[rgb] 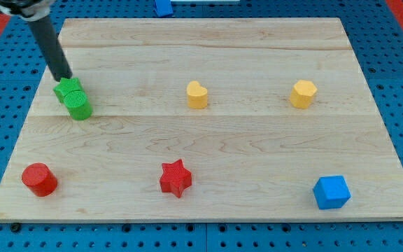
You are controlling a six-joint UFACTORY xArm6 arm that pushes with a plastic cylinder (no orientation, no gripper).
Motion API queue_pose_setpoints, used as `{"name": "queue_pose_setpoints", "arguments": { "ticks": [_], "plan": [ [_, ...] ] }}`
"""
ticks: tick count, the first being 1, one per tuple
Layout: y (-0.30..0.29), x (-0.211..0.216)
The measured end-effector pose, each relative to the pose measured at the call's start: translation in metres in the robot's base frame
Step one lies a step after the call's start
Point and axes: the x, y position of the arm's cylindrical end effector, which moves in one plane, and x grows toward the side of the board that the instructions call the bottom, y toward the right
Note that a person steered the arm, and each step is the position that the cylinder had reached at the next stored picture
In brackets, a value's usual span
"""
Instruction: Place the green circle left to the yellow heart
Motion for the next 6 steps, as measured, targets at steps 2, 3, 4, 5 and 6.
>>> {"name": "queue_pose_setpoints", "arguments": {
  "ticks": [2,3,4,5,6],
  "plan": [
    [0.015,0.076],
    [0.073,0.086],
    [0.09,0.077],
    [0.108,0.073],
    [0.151,0.07]
  ]
}}
